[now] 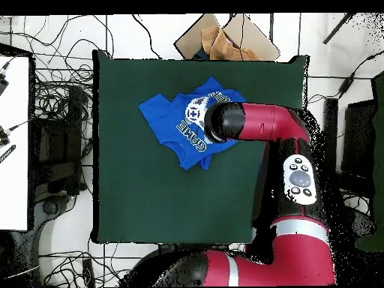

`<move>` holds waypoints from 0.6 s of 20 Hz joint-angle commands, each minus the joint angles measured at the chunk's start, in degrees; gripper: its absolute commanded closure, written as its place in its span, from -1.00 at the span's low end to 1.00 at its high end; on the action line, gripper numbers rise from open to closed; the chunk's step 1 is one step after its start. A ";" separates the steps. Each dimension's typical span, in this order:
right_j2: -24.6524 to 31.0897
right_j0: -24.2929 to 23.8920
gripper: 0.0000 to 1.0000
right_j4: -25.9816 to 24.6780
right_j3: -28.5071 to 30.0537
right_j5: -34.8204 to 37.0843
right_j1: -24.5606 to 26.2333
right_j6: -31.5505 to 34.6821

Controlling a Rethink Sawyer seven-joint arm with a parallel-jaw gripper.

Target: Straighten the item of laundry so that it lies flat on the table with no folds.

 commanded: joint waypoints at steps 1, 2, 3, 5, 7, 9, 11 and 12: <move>10.51 -0.66 1.00 1.56 11.34 2.43 1.12 -11.47; 10.74 -0.57 1.00 1.48 11.14 3.24 1.34 -11.18; 11.02 -0.60 1.00 1.60 10.98 4.41 1.56 -10.98; 11.26 -0.51 1.00 1.44 10.81 5.89 1.68 -10.71; 11.83 -0.72 1.00 1.29 10.91 6.25 1.69 -10.69; 12.27 -0.77 1.00 1.30 10.94 6.59 1.77 -10.37; 13.09 -1.03 1.00 1.66 11.32 6.95 1.88 -10.16; 13.39 -1.06 1.00 1.76 11.29 7.16 1.98 -10.11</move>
